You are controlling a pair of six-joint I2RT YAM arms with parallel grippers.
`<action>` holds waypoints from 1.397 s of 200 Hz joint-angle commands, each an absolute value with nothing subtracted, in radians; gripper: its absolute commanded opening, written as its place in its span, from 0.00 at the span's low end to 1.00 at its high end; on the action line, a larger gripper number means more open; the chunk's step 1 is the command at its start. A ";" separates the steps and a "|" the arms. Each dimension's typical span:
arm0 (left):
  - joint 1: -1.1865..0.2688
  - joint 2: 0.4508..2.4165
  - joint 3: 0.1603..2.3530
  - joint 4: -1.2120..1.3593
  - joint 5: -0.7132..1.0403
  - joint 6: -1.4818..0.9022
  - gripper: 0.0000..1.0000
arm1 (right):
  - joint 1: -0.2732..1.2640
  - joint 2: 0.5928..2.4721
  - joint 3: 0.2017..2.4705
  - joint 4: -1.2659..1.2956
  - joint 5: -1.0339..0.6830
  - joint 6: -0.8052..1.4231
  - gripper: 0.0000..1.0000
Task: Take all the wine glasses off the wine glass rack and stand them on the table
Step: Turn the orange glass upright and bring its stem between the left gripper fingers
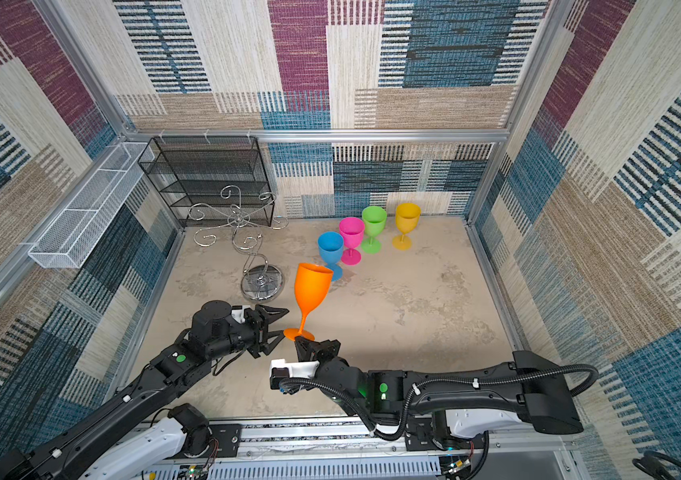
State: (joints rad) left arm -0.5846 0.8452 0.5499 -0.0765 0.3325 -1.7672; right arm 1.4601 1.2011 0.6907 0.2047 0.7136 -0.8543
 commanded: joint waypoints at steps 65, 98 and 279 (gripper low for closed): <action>-0.578 0.849 0.496 0.034 0.398 -1.813 0.58 | 1.462 1.300 0.709 0.282 0.709 -0.926 0.00; -0.578 0.854 0.480 0.067 0.421 -1.819 0.54 | 1.460 1.321 0.722 0.284 0.708 -0.935 0.00; -0.474 0.832 0.403 0.168 0.506 -1.811 0.00 | 1.453 1.335 0.793 0.282 0.749 -0.898 0.47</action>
State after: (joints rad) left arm -0.4923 0.8364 0.4072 0.1196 0.4789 -1.8217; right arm 1.4532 1.3655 0.7815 0.2485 0.7368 -0.9375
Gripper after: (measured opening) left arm 0.083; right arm 0.415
